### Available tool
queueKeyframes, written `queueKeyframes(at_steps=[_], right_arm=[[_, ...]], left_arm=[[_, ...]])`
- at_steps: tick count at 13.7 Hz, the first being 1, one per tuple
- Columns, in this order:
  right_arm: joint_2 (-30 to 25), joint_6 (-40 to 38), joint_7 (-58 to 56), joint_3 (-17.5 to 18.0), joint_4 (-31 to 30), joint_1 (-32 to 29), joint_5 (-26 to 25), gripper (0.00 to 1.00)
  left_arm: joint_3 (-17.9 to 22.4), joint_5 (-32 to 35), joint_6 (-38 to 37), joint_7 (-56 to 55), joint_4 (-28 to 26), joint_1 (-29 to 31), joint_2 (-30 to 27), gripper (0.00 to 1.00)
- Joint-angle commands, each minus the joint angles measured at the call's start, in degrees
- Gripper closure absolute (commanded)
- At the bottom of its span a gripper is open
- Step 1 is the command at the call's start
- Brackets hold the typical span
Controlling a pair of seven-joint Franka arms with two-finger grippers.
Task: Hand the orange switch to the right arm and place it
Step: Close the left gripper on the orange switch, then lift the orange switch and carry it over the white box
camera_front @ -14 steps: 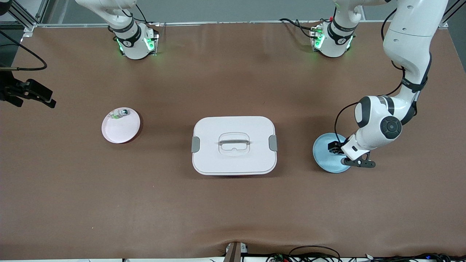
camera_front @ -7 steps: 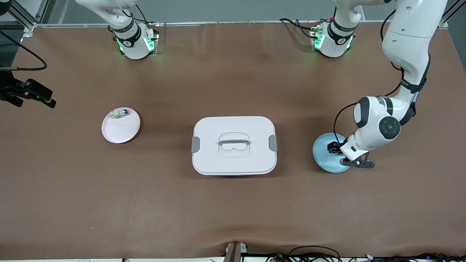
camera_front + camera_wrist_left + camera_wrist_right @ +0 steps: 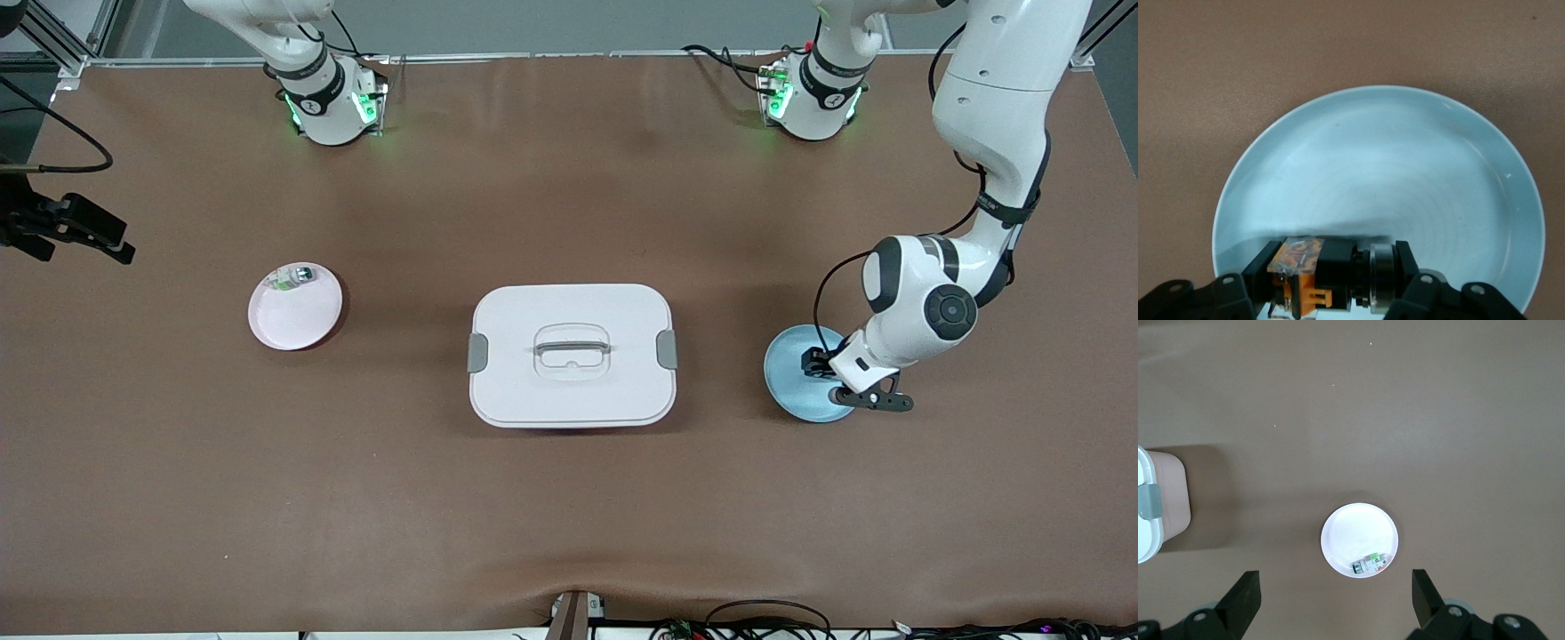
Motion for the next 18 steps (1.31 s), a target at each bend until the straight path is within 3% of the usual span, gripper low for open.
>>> queueKeyframes(at_steps=[1,10,14,18], right_arm=[[0.4,-0.6,0.5,0.9,1.1,-1.3,-0.2,0.0],[0.4,-0.6,0.4,1.0,1.1,-1.3,-0.2,0.0],[0.4,-0.6,0.5,1.0,1.1,-1.4,-0.2,0.0],[0.4,-0.5,0.6,1.0,1.2,-1.2,-0.2,0.0]], left_arm=[[-1.1,-1.5,0.2,0.6,-0.1,0.5,-0.7,0.76],[-1.2,-1.5,-11.9,-2.2,0.0,0.6,-9.5,0.76],[-1.4,-2.0,-24.2,-9.4,2.0,0.2,-16.0,0.76],[-3.4,-7.0,-41.5,-14.1,9.7,0.2,-19.7,0.76]])
